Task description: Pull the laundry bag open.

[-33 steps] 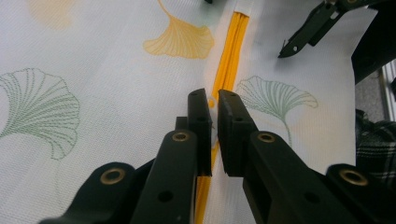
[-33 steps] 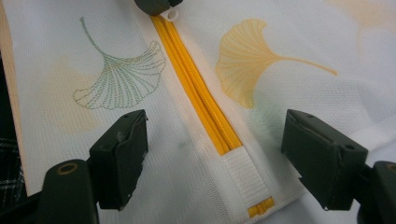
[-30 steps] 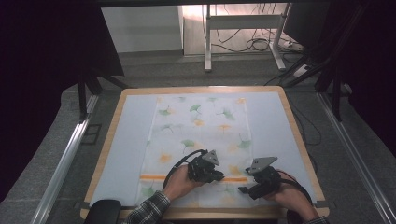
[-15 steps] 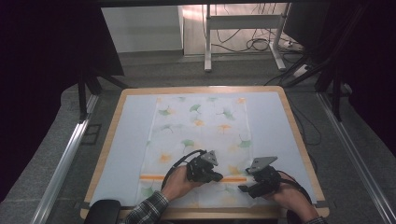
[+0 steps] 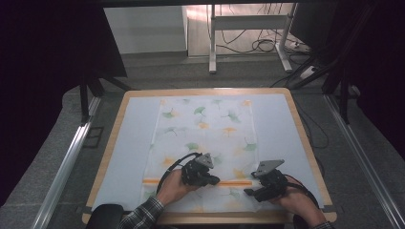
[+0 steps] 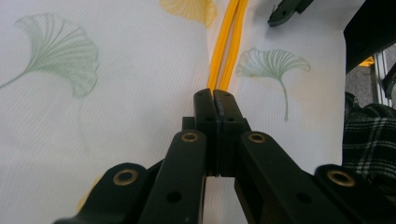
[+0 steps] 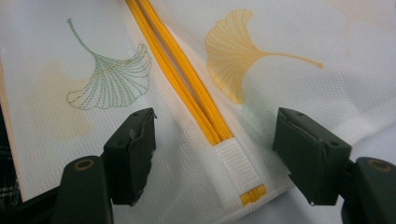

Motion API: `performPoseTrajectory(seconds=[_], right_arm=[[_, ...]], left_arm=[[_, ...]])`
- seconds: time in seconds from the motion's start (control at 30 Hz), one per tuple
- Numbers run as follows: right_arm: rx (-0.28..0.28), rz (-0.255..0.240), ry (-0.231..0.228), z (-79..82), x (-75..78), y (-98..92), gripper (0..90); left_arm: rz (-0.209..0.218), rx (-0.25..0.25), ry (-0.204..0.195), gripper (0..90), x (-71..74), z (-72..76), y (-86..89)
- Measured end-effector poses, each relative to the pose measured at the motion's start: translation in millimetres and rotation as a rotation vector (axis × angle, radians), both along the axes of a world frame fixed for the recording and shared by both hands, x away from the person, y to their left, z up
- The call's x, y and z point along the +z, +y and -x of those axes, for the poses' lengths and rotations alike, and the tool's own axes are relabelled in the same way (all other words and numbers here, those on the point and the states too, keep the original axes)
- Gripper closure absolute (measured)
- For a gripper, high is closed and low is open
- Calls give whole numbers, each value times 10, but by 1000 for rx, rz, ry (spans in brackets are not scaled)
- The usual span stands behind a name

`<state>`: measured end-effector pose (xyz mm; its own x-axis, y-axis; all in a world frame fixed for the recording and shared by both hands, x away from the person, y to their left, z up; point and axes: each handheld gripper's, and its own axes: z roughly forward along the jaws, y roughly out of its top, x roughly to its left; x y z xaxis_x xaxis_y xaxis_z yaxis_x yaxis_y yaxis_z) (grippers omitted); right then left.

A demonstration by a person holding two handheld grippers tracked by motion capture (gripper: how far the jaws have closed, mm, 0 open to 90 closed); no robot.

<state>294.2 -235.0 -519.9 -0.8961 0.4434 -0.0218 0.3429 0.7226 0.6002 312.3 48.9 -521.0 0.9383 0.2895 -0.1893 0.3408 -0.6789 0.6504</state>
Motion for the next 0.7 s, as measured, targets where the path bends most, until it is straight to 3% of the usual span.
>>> performPoseTrajectory(seconds=[0.33,0.47,0.7], right_arm=[[-1,-2,0,3,-1,-4,299],[-1,-3,0,4,-1,-4,298],[-3,-5,0,7,-3,-8,299]], left_arm=[[-20,36,-3,900,7,46,217],[-4,62,4,900,6,73,312],[-33,75,-8,900,1,117,411]])
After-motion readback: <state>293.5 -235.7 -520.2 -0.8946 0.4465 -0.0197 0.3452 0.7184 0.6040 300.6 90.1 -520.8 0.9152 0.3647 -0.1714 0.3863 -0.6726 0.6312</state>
